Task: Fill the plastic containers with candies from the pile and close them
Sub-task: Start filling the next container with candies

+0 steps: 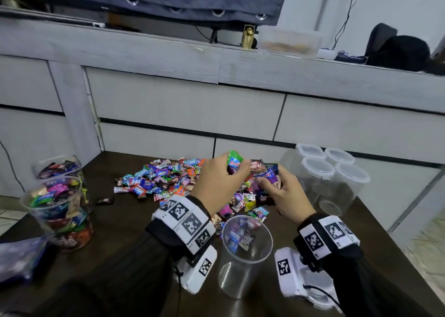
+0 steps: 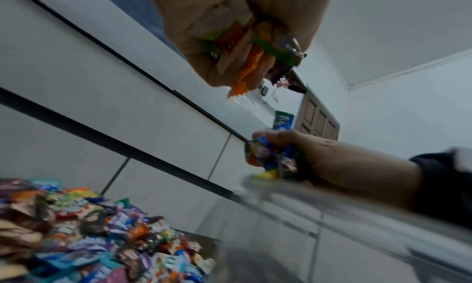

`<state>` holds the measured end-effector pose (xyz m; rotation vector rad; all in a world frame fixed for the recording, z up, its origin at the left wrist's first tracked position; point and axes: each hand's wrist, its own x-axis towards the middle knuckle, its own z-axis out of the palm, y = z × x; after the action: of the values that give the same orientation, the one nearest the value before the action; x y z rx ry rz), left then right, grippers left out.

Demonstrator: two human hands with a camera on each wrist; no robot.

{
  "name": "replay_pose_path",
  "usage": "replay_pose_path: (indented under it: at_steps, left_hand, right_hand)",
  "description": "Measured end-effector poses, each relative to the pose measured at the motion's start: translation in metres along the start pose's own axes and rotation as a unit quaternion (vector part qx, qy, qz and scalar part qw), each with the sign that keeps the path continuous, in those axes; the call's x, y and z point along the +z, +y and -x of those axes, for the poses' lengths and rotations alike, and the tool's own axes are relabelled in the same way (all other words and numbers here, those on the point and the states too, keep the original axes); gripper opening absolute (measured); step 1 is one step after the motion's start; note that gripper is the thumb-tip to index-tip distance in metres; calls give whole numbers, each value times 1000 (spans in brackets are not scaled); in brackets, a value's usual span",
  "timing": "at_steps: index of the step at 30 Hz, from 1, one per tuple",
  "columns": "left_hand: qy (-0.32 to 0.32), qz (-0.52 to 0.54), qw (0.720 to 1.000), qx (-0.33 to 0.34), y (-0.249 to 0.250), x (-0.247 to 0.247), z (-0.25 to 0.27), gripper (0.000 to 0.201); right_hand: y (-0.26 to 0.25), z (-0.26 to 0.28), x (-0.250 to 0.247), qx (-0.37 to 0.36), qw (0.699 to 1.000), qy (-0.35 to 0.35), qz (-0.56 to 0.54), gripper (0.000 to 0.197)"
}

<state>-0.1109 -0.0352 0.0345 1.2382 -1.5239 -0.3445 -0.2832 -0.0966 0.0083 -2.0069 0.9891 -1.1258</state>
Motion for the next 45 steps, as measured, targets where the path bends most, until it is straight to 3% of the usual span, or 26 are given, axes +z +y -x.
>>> replay_pose_path:
  at_steps: [6,8,11,14,17,24,29,38,45]
  left_hand:
    - [-28,40,997,57,13,31,32,29]
    - [-38,39,997,61,9,36,41,20]
    - [-61,43,994,74,2,38,48,23]
    - [-92,44,992,75,-1,38,50,15]
    - [-115,28,990,72,-3,36,49,18]
    - [-143,1,986,84,-7,31,53,15]
    - [-178,-53,978,100,-9,30,54,34]
    - [-234,-183,947,122,-12,19,40,14]
    - [-291,-227,920,131,-4,18,41,33]
  right_hand:
    - [-9,13,-8,2,999,-17,-34,36]
    - [-10,17,-9,5,998,-22,-51,31]
    - [-9,20,-10,37,994,-11,-102,13]
    - [-9,21,-12,54,992,-4,-110,10]
    - [-7,21,-15,48,995,4,-86,8]
    - [0,18,-17,37,997,20,-64,6]
    - [5,16,-15,47,996,29,-77,9]
    - [5,12,-16,58,994,34,-89,5]
    - [3,10,-17,54,994,51,-86,7]
